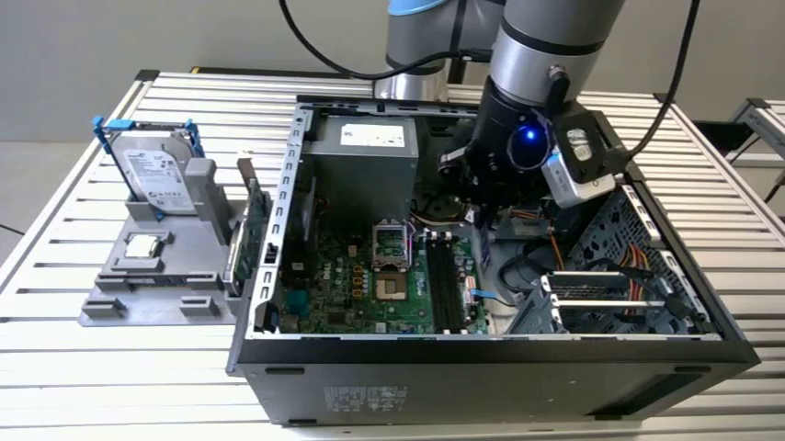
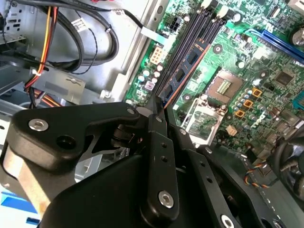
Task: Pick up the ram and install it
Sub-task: 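Insert the ram into the slot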
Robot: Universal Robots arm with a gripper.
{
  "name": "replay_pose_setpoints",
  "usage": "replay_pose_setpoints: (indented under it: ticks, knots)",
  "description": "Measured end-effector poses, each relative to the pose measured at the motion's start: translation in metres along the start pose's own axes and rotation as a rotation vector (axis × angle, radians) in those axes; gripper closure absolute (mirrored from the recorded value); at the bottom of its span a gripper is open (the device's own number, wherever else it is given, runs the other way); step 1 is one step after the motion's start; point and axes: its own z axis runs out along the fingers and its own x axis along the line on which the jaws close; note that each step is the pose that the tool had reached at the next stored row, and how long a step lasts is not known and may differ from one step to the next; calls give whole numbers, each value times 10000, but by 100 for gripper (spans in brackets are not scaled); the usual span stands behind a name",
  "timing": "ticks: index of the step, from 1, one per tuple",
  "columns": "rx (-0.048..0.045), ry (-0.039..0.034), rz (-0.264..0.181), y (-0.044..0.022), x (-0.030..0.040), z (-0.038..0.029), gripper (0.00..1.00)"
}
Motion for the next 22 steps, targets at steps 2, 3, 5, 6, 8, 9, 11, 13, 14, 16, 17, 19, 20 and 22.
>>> replay_pose_setpoints:
  ticks: [2,3,5,6,8,9,11,13,14,16,17,19,20,22]
  knots:
    - [-3,0,-48,-14,0,14,100]
    - [-5,1,-72,-21,0,22,100]
    - [-5,1,-100,-32,0,44,100]
    - [-4,1,-107,-36,0,56,100]
    - [-4,2,-119,-40,-1,86,100]
    - [-5,2,-120,-40,0,102,100]
    - [-4,2,-121,-41,0,126,100]
    - [-4,2,-121,-41,0,141,100]
    - [-4,2,-122,-41,0,149,100]
    - [-4,3,-121,-42,1,168,100]
    - [-4,3,-121,-42,1,178,100]
    - [-3,4,-121,-43,1,198,100]
    - [-4,4,-121,-43,2,208,100]
    - [-3,6,-121,-43,2,225,100]
